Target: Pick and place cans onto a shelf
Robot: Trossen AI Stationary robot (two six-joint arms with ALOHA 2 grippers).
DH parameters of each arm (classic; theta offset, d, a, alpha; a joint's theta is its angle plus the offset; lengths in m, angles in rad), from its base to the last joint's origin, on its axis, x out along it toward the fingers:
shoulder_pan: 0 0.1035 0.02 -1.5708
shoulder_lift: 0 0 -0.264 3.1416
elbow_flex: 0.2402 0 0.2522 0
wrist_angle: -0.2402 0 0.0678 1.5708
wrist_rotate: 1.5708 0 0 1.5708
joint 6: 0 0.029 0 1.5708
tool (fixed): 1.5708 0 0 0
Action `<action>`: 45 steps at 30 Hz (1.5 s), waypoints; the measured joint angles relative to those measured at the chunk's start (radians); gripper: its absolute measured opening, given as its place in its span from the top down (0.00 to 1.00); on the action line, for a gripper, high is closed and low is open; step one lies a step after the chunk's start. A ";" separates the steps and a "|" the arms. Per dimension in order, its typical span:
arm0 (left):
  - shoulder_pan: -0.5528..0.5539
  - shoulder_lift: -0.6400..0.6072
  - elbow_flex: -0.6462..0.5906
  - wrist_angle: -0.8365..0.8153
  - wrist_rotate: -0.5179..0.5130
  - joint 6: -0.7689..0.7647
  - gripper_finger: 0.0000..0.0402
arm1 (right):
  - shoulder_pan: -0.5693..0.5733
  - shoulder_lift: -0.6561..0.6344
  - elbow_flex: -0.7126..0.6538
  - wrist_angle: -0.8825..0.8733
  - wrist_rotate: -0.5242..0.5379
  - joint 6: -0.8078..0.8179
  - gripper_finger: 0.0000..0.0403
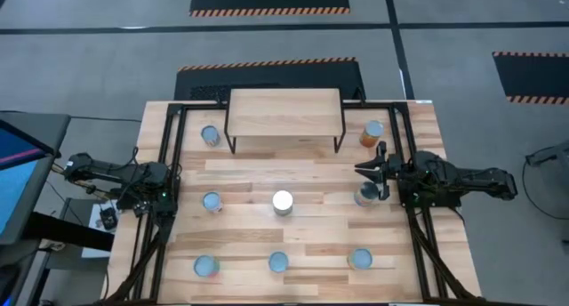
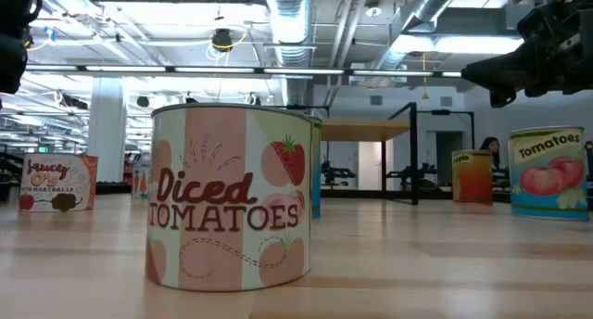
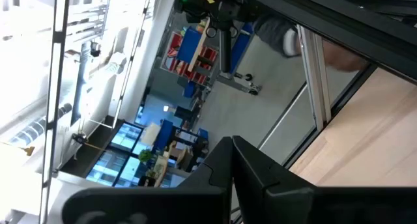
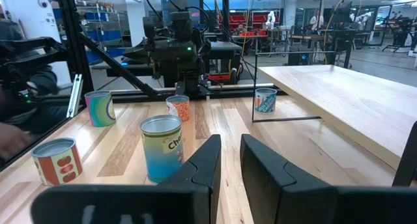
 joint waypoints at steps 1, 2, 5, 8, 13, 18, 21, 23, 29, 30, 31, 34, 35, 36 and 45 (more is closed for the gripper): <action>0.000 0.000 0.000 0.000 0.000 0.000 1.00 | 0.000 0.000 0.000 0.000 0.000 0.000 0.79; 0.000 0.000 0.000 0.000 0.000 0.000 1.00 | 0.000 0.000 0.000 0.000 0.000 0.000 0.79; 0.000 0.000 0.000 0.000 0.000 0.000 1.00 | 0.000 0.000 0.000 0.000 0.000 0.000 0.79; 0.000 0.000 0.000 0.000 0.000 0.000 1.00 | 0.000 0.000 0.000 0.000 0.000 0.000 0.79; 0.000 0.000 0.000 0.000 0.000 0.000 1.00 | 0.000 0.000 0.000 0.000 0.000 0.000 0.79; 0.000 0.000 0.000 0.022 -0.108 0.031 1.00 | 0.000 0.000 0.000 0.000 0.000 0.000 0.79; 0.000 0.000 0.000 0.043 -0.260 0.046 1.00 | 0.000 0.000 0.000 0.000 0.000 0.000 0.79; 0.000 0.000 0.000 0.051 -0.335 0.043 1.00 | 0.000 0.000 0.000 0.000 0.000 0.000 0.79; 0.000 0.000 0.000 0.062 -0.467 0.045 1.00 | 0.000 0.000 0.000 0.000 0.000 0.000 0.79; 0.000 0.000 0.000 0.062 -0.470 0.048 1.00 | 0.000 0.000 0.000 0.000 0.000 0.000 0.79; 0.000 0.000 0.000 0.062 -0.470 0.050 1.00 | 0.000 0.000 0.000 0.000 0.000 0.000 0.79; 0.000 0.000 0.000 0.063 -0.472 0.049 1.00 | 0.000 0.000 0.000 0.000 0.000 0.000 0.79; 0.000 0.000 0.000 0.066 -0.482 0.054 1.00 | 0.000 0.000 0.000 0.000 0.000 0.000 0.79; 0.000 0.000 0.000 0.070 -0.503 0.067 1.00 | 0.000 0.000 0.000 0.000 0.000 0.000 0.79; 0.000 0.000 0.000 0.086 -0.984 0.272 1.00 | 0.000 0.000 0.000 0.000 0.000 0.000 0.79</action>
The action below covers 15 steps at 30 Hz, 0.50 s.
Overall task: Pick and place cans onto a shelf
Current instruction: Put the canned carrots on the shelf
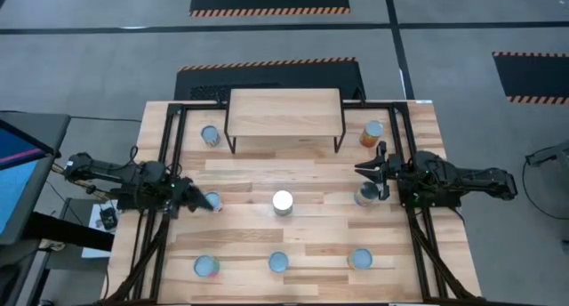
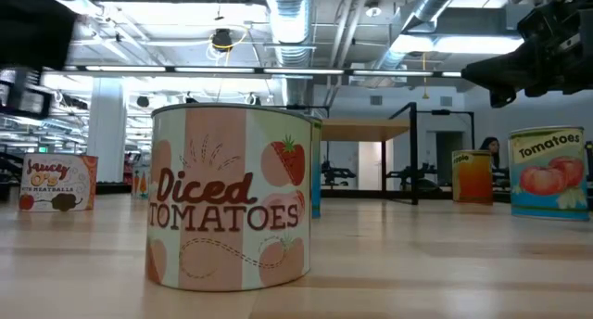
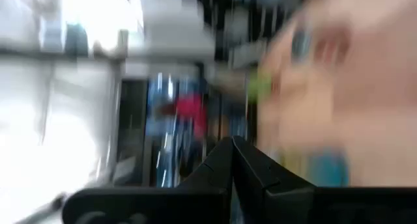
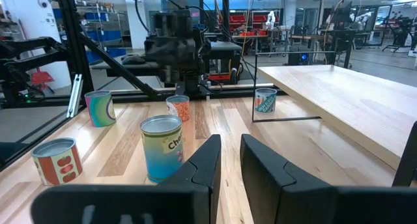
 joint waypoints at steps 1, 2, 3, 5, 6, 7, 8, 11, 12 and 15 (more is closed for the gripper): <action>0.000 0.000 0.000 -0.001 -0.071 0.004 1.00 | 0.000 0.000 0.000 0.000 0.000 0.000 0.79; 0.000 0.000 0.000 -0.001 -0.134 0.005 1.00 | 0.000 0.000 0.000 0.000 0.000 0.000 0.79; 0.000 0.000 0.000 0.003 -0.188 0.006 1.00 | 0.000 0.000 0.000 0.000 0.000 0.000 0.79; 0.000 0.000 0.000 0.007 -0.272 0.005 1.00 | 0.000 0.000 0.000 0.000 0.000 -0.001 0.79; 0.000 0.000 0.000 0.004 -0.302 0.000 1.00 | -0.001 0.000 0.000 0.000 0.000 -0.016 0.79; 0.000 0.000 0.000 -0.003 -0.325 -0.006 1.00 | -0.003 0.000 0.000 0.001 0.000 -0.052 0.79; 0.000 0.000 0.000 -0.012 -0.343 -0.010 1.00 | -0.004 0.000 0.000 0.003 0.002 -0.097 0.79; 0.000 0.000 0.000 -0.034 -0.383 0.004 1.00 | -0.003 0.000 0.000 0.017 0.001 -0.155 0.79; 0.000 0.000 0.000 -0.041 -0.392 0.006 1.00 | -0.003 0.000 0.000 0.020 0.000 -0.155 0.79; 0.000 0.000 0.000 -0.037 -0.439 0.006 1.00 | -0.003 0.000 0.000 0.023 -0.001 -0.156 0.79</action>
